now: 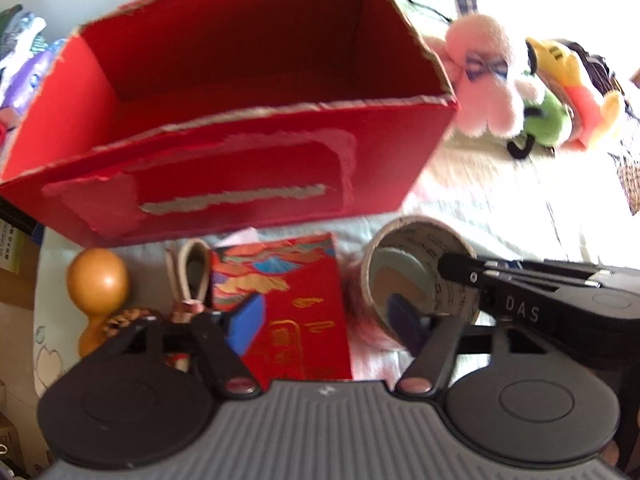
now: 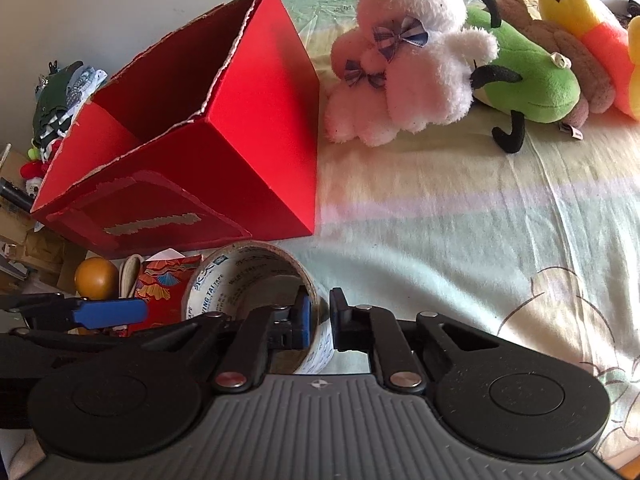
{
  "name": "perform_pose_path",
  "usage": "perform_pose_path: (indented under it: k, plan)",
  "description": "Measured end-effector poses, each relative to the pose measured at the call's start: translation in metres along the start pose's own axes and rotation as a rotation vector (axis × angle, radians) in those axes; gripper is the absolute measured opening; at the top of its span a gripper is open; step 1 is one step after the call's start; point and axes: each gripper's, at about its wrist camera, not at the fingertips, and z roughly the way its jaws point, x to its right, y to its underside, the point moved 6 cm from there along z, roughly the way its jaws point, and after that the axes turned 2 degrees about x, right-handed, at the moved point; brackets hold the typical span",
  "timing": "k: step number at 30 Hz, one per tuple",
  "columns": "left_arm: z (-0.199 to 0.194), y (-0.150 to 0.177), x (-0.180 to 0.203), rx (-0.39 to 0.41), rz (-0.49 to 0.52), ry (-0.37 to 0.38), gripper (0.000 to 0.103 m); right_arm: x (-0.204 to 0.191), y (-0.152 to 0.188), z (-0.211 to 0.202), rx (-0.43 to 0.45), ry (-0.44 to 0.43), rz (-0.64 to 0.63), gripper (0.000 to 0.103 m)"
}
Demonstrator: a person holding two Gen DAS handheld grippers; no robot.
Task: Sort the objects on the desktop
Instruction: 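Close the right gripper on the rim of the tape roll, then lift the tape roll with the right gripper and carry it over the red box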
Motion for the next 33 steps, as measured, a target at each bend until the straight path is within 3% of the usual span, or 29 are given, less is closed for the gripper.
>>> perform_pose_path:
  k: [7, 11, 24, 33]
  plan:
    - [0.004, -0.003, 0.023, -0.017, 0.039, 0.093, 0.038, 0.018, 0.0, -0.014, 0.033, 0.043, -0.008, 0.011]
    - [0.006, -0.005, 0.048, -0.03, 0.09, 0.15, 0.015, 0.029, 0.0, -0.026, 0.062, 0.08, -0.012, 0.011]
    - [-0.008, -0.015, 0.104, 0.031, 0.185, 0.227, 0.012, 0.065, -0.001, -0.07, 0.18, 0.163, 0.013, 0.012]
    - [-0.048, -0.04, 0.127, 0.164, 0.21, 0.24, 0.012, 0.066, -0.032, -0.113, 0.315, 0.153, -0.031, 0.011]
